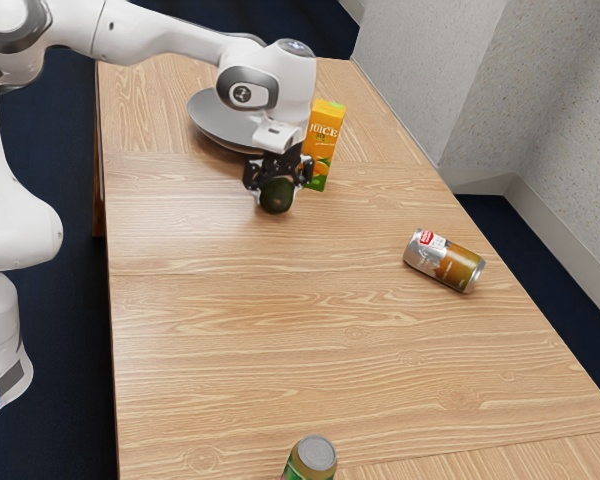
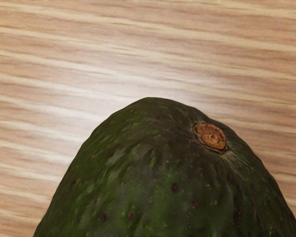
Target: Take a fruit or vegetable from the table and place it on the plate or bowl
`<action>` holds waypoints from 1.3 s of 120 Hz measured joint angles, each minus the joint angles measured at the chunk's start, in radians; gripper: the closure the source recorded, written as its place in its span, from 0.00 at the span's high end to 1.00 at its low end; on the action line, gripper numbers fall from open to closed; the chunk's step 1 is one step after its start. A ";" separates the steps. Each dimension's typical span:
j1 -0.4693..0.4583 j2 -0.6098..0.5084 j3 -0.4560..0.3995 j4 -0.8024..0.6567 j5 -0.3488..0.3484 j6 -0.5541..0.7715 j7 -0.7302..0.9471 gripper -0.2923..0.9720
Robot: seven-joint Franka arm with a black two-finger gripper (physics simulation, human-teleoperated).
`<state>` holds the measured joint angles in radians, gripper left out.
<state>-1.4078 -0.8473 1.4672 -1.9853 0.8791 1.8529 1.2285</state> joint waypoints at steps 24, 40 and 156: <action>0.012 0.047 -0.015 0.040 -0.048 -0.035 0.001 0.53; 0.011 0.091 -0.026 0.088 -0.084 -0.075 0.002 0.53; 0.092 -0.039 -0.030 0.437 0.073 -0.284 0.037 0.59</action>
<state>-1.3154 -0.8861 1.4368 -1.5484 0.9518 1.5693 1.2657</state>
